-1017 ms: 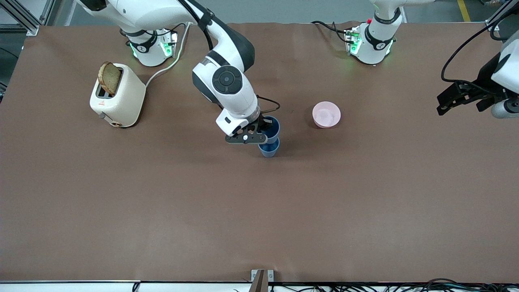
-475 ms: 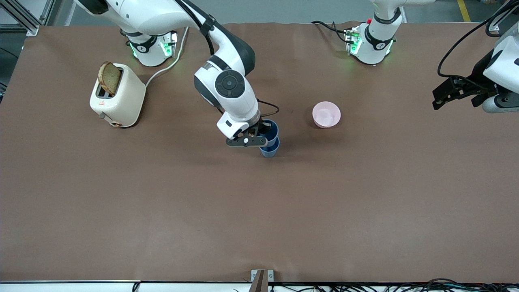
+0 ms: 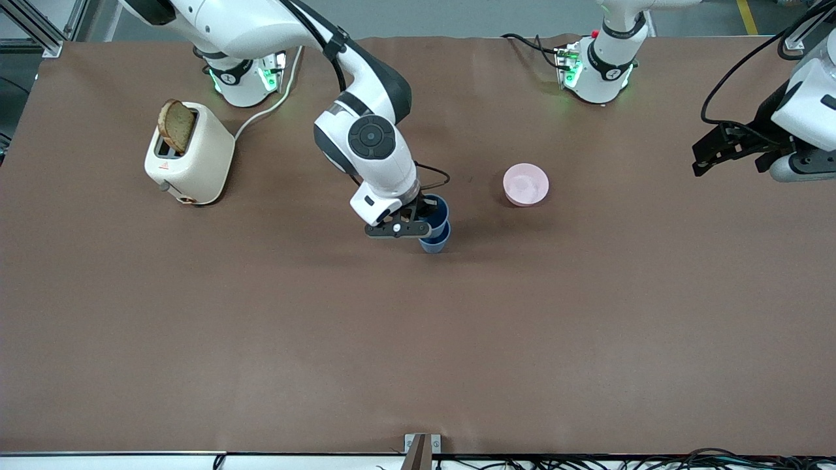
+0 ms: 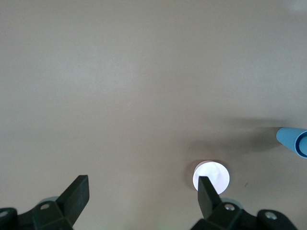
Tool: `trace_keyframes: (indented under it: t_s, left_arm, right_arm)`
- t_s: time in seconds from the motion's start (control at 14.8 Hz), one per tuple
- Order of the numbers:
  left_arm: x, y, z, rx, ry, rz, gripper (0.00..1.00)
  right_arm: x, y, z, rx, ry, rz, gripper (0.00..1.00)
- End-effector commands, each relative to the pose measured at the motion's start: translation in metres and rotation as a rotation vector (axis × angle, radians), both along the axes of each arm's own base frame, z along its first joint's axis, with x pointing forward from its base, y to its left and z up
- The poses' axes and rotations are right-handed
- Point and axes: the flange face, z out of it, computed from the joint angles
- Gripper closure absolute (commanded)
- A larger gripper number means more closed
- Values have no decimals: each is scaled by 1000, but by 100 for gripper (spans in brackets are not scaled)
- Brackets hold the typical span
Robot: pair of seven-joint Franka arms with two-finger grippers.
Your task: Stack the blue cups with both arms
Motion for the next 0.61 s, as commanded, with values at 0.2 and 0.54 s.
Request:
trace_keyframes:
  t_s: [0.2, 0.54]
  left_arm:
    - [-8, 3, 2, -4, 10, -5, 0]
    - [-6, 9, 4, -3, 6, -20, 0]
  right_arm:
    - [0, 6, -5, 6, -20, 5, 80]
    - [3, 0, 5, 2, -27, 2, 0]
